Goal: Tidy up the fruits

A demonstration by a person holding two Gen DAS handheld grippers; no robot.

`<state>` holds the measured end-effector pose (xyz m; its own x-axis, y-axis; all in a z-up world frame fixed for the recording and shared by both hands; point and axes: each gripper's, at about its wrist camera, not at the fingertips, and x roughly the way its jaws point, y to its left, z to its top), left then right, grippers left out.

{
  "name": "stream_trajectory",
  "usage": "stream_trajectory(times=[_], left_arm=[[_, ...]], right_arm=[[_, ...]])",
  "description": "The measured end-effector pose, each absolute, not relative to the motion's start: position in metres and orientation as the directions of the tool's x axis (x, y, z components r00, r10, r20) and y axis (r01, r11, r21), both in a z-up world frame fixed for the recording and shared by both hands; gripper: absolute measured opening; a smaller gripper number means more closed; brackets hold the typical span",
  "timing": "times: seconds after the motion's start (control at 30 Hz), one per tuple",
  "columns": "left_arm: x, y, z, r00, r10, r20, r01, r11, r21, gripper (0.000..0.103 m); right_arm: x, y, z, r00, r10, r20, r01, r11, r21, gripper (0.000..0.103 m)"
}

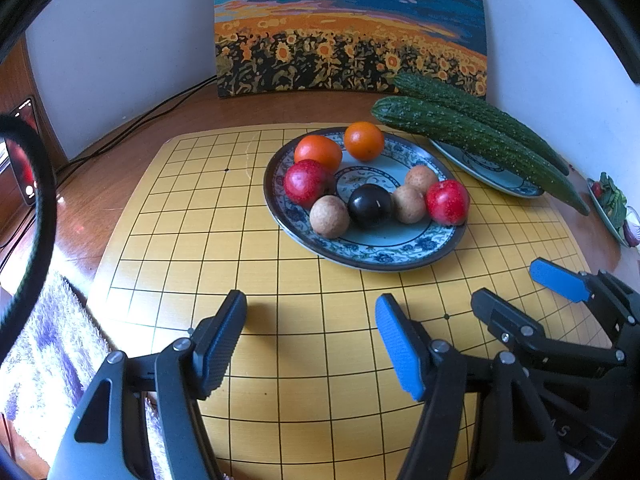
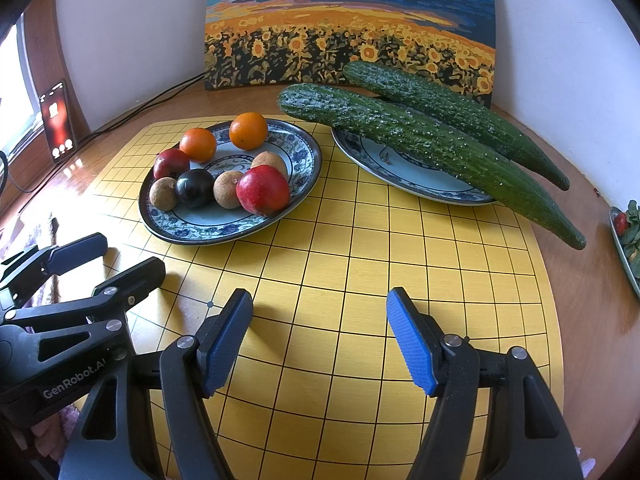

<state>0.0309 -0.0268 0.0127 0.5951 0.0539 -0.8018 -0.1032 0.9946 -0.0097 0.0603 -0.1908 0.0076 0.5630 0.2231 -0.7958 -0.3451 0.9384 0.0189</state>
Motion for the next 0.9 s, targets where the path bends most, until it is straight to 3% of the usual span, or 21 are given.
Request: stream_trajectory(times=[0.9], left_arm=[[0.0307, -0.0262, 0.0125, 0.596, 0.054, -0.801, -0.103, 0.995, -0.009, 0.07]], right_arm=[[0.0607, -0.1939, 0.0066, 0.563, 0.22, -0.796, -0.342, 0.939, 0.018, 0.074]])
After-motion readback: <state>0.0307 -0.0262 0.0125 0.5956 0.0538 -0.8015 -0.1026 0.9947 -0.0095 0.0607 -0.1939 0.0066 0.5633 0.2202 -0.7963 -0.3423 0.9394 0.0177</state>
